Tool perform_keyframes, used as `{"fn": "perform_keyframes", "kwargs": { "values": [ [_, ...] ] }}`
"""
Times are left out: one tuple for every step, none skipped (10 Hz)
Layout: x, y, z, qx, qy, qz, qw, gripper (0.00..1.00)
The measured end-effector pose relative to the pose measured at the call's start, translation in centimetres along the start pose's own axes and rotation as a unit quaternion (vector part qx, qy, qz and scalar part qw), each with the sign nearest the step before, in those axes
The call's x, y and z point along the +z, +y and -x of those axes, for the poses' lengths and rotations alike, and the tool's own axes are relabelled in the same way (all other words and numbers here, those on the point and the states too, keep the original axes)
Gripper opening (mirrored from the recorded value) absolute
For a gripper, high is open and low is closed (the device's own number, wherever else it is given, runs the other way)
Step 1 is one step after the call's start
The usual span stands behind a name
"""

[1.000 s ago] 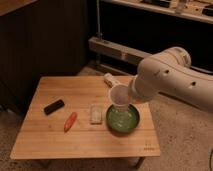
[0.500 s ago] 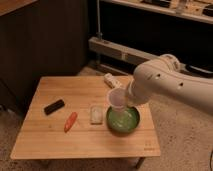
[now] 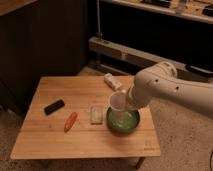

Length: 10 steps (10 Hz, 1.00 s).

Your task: Place the ceramic cup in the ceramic bowl

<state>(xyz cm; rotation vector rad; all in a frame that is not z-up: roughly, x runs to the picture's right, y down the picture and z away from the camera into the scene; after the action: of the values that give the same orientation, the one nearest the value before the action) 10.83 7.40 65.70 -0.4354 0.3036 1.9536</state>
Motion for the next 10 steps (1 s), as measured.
{"fn": "perform_keyframes", "kwargs": {
  "values": [
    [0.2, -0.5, 0.1, 0.003, 0.001, -0.002, 1.0, 0.0],
    [0.5, -1.0, 0.0, 0.003, 0.001, -0.004, 1.0, 0.0],
    [1.2, -1.5, -0.4, 0.004, 0.004, -0.003, 1.0, 0.0],
    [1.9, -1.7, -0.4, 0.006, 0.004, -0.004, 1.0, 0.0],
    [2.4, -1.7, -0.5, 0.005, 0.004, -0.006, 1.0, 0.0],
    [2.5, -1.4, -0.6, 0.005, 0.006, -0.005, 1.0, 0.0],
    [2.7, -1.7, -0.7, 0.007, 0.007, -0.007, 0.9999, 0.0],
    [3.0, -2.3, -0.7, 0.01, 0.007, -0.009, 0.9999, 0.0],
    [3.2, -2.6, -0.7, 0.012, 0.007, -0.009, 0.9999, 0.0],
    [3.5, -2.7, -0.7, 0.012, 0.008, -0.008, 0.9999, 0.0]
  ]
}}
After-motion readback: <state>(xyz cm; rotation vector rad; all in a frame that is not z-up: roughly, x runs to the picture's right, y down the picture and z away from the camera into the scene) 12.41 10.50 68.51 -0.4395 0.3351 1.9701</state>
